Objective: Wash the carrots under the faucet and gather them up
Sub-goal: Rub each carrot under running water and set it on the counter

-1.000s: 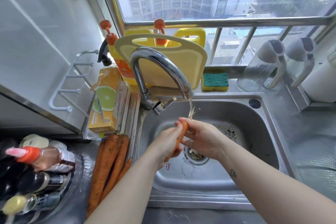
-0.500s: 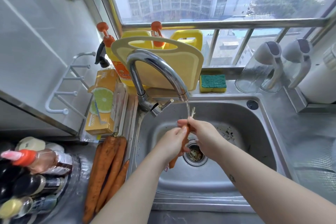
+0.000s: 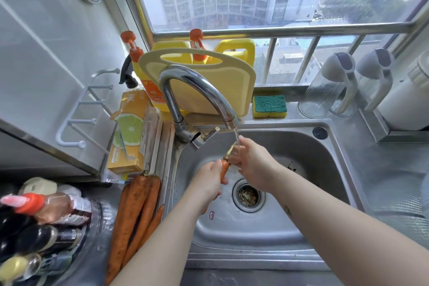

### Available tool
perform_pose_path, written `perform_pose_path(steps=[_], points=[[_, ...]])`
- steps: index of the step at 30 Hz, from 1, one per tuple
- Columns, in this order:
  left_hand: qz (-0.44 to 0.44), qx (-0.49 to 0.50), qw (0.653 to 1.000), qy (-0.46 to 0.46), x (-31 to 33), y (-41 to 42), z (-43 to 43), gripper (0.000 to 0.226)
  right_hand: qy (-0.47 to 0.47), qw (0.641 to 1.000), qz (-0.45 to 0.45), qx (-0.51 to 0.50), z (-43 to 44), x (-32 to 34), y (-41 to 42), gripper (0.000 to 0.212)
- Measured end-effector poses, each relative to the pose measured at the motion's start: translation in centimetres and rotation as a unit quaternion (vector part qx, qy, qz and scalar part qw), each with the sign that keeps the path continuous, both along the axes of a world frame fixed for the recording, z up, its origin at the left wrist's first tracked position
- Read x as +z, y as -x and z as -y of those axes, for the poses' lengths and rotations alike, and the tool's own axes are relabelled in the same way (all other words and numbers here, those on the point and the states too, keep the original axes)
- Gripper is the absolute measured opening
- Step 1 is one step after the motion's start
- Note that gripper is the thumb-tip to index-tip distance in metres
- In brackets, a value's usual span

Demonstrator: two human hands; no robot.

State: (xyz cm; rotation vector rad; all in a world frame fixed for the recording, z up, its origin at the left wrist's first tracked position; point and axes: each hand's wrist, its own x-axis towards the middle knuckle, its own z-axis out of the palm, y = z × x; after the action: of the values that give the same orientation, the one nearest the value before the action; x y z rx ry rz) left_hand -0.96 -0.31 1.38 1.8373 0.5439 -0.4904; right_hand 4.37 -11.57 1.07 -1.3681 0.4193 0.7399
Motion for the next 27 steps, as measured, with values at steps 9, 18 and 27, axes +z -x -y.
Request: perform_pose_path(steps=[9,18,27], points=[[0.007,0.003,1.000,-0.009,0.2,0.1,-0.8,0.031,0.039,0.997,-0.030,0.051,-0.3,0.2,-1.4,0.049],[-0.001,-0.056,0.998,0.029,0.5,-1.3,1.8,0.032,0.010,0.994,-0.090,0.053,3.5,1.0,-1.3,0.024],[0.001,0.004,1.000,-0.014,0.3,-1.6,1.2,0.053,-0.010,0.999,0.018,-0.032,0.7,0.9,-0.4,0.022]])
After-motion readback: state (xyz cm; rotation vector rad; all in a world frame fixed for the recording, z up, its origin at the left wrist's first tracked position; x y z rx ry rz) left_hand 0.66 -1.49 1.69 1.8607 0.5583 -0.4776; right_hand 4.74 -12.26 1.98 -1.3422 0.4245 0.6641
